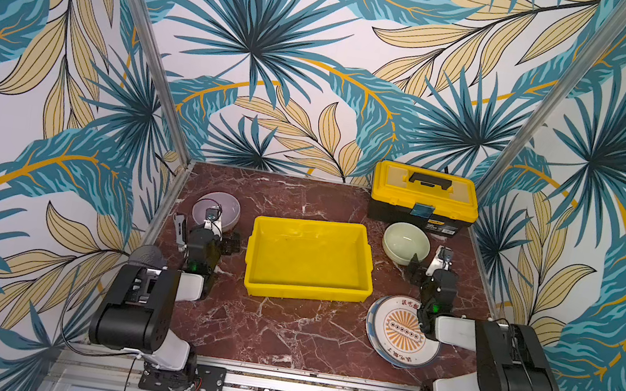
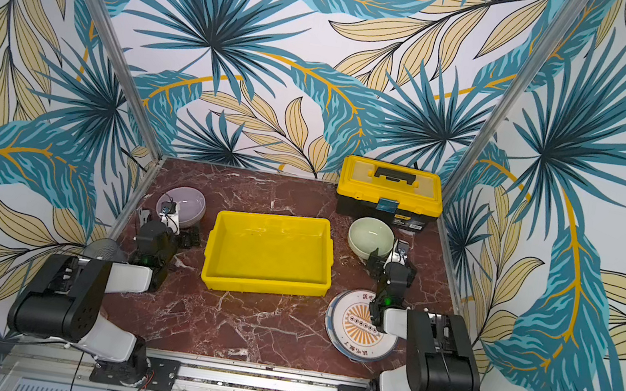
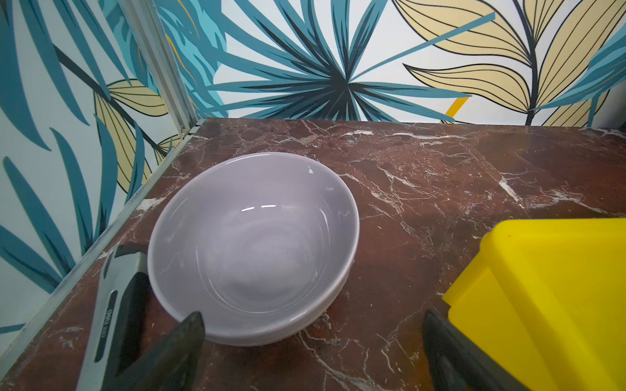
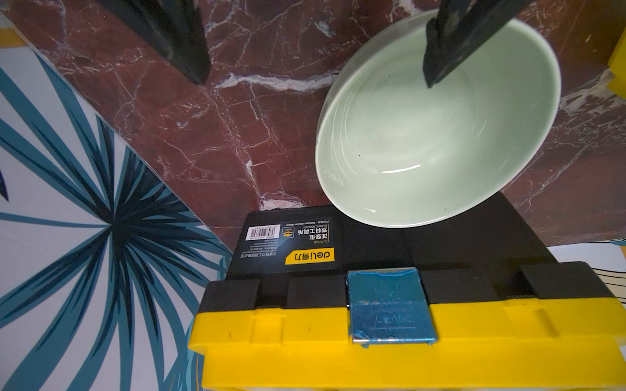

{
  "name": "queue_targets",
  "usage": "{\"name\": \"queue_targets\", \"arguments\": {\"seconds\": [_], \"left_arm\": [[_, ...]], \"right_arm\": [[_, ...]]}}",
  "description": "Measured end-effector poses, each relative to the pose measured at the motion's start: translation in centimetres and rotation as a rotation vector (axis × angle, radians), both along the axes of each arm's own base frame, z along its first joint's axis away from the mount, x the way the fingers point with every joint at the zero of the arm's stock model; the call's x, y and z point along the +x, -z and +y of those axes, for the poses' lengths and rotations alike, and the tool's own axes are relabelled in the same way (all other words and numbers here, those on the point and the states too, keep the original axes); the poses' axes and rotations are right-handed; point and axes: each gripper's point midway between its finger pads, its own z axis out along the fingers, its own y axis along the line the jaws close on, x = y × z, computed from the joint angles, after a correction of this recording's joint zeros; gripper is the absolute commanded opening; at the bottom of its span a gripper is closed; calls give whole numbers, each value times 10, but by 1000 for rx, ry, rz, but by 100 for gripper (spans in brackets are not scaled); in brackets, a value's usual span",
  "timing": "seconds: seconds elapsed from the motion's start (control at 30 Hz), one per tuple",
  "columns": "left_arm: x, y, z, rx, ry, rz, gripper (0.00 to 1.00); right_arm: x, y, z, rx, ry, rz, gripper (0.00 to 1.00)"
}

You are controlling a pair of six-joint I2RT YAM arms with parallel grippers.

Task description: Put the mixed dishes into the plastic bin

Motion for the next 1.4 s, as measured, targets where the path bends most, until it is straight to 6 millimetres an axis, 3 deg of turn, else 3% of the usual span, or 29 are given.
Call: {"name": "queue_targets", "arguments": {"seconds": [1.23, 1.3, 1.4], "left_arm": [[0, 0, 0, 0, -1, -1, 100], [1, -2, 1, 2, -7, 3, 100], [0, -9, 5, 8, -31, 2, 100]], "right_arm": [[-1, 0, -2, -2, 10, 14, 100], [-1, -7, -3, -4, 15, 30, 100], [0, -39, -5, -6, 31, -2, 100]]}}
